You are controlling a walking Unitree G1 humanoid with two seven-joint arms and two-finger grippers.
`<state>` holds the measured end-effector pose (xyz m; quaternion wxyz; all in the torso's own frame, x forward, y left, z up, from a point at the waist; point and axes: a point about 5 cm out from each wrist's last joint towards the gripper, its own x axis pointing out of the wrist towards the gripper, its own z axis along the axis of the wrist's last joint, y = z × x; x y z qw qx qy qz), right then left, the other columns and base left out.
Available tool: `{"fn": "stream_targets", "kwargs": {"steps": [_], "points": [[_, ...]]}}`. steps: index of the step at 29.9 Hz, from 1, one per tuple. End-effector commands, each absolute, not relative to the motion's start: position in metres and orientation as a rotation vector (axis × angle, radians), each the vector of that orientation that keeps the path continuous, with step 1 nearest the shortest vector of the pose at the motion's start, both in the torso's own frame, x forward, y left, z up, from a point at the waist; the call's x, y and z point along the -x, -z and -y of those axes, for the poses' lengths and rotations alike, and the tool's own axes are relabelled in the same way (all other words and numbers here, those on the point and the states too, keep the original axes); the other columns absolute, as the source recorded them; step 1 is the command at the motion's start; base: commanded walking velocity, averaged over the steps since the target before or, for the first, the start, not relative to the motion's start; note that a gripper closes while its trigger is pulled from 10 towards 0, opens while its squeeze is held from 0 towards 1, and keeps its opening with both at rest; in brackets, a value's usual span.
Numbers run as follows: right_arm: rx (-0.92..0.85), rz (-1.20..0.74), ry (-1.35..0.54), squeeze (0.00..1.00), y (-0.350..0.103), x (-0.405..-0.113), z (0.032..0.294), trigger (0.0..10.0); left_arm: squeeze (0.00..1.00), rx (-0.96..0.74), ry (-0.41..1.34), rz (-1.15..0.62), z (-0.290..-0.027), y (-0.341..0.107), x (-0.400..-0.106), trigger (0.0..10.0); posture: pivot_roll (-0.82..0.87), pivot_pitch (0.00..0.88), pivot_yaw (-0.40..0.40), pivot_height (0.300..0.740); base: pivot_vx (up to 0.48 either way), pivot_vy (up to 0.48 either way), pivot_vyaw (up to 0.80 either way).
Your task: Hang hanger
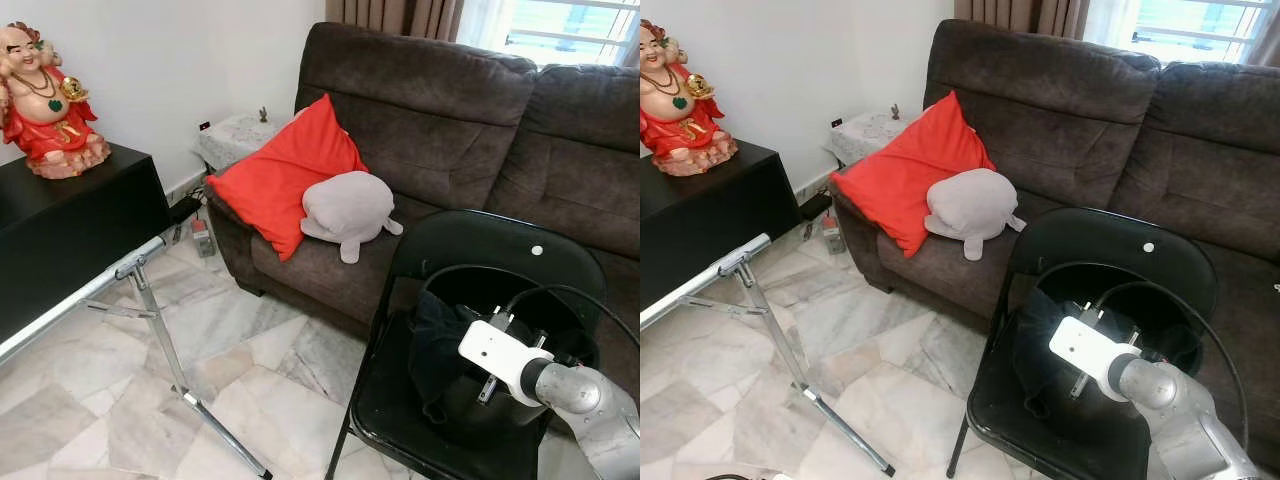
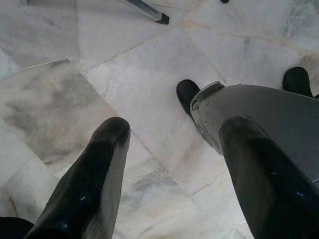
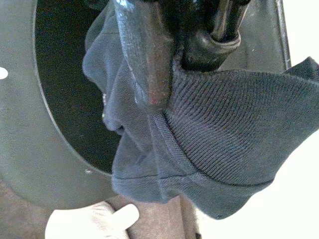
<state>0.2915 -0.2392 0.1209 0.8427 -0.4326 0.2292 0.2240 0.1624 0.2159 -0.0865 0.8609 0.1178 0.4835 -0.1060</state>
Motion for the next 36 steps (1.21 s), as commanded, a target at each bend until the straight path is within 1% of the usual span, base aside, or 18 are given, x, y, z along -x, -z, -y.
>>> {"fn": "stream_targets", "kwargs": {"steps": [1, 5, 6, 7, 8, 13, 20, 22, 25, 26, 29, 33, 36], "points": [[0.891, -0.454, -0.452, 1.00, -0.132, -0.296, 0.240, 10.0, 0.00, -0.248, 0.219, -1.039, -0.218, 0.088, -0.159, 10.0, -0.08, 0.012, 0.032, 0.740, 0.000, 0.000, 0.00], [0.881, -0.438, -0.451, 1.00, -0.136, -0.297, 0.240, 10.0, 0.00, -0.249, 0.219, -1.039, -0.218, 0.088, -0.159, 10.0, -0.09, 0.012, 0.032, 0.740, 0.000, 0.000, 0.00], [0.880, -0.438, -0.454, 0.32, -0.137, -0.297, 0.240, 10.0, 0.00, -0.249, 0.219, -1.039, -0.218, 0.088, -0.159, 10.0, -0.09, 0.013, 0.032, 0.740, 0.000, 0.000, 0.00], [0.886, -0.437, -0.461, 0.04, -0.138, -0.297, 0.240, 10.0, 0.00, -0.249, 0.219, -1.039, -0.218, 0.088, -0.159, 10.0, -0.09, 0.014, 0.033, 0.740, 0.000, 0.000, 0.00], [0.897, -0.436, -0.463, 0.00, -0.139, -0.297, 0.241, 10.0, 0.00, -0.249, 0.220, -1.040, -0.218, 0.088, -0.159, 10.0, -0.09, 0.013, 0.033, 0.740, 0.000, 0.000, 0.00], [0.929, -0.442, -0.473, 0.00, -0.144, -0.297, 0.246, 10.0, 0.00, -0.248, 0.223, -1.041, -0.218, 0.088, -0.159, 10.0, -0.09, 0.015, 0.032, 0.740, 0.000, 0.000, 0.00], [0.999, -0.466, -0.544, 0.00, -0.153, -0.294, 0.251, 10.0, 0.00, -0.246, 0.224, -1.043, -0.218, 0.088, -0.159, 10.0, -0.09, 0.015, 0.034, 0.740, 0.000, 0.000, 0.00], [1.032, -0.470, -0.539, 0.00, -0.158, -0.294, 0.256, 10.0, 0.00, -0.246, 0.225, -1.044, -0.218, 0.088, -0.159, 10.0, -0.09, 0.015, 0.034, 0.740, 0.000, 0.000, 0.00], [1.036, -0.471, -0.537, 0.00, -0.159, -0.295, 0.257, 10.0, 0.00, -0.246, 0.226, -1.044, -0.218, 0.088, -0.159, 10.0, -0.09, 0.015, 0.034, 0.740, 0.000, 0.000, 0.00], [1.049, -0.485, -0.575, 0.00, -0.160, -0.293, 0.257, 10.0, 0.00, -0.246, 0.228, -1.044, -0.218, 0.088, -0.159, 10.0, -0.09, 0.015, 0.034, 0.740, 0.000, 0.000, 0.00], [1.080, -0.495, -0.600, 0.00, -0.163, -0.292, 0.259, 10.0, 0.00, -0.245, 0.227, -1.044, -0.218, 0.088, -0.159, 10.0, -0.09, 0.013, 0.034, 0.740, 0.000, 0.000, 0.00], [1.111, -0.476, -0.574, 0.00, -0.168, -0.296, 0.262, 10.0, 0.00, -0.246, 0.227, -1.044, -0.218, 0.088, -0.158, 10.0, -0.08, 0.012, 0.034, 0.740, 0.000, 0.000, 0.00], [1.100, -0.458, -0.575, 0.00, -0.173, -0.297, 0.260, 10.0, 0.00, -0.246, 0.227, -1.044, -0.218, 0.088, -0.158, 10.0, -0.09, 0.013, 0.036, 0.740, 0.000, 0.000, 0.00]]}}
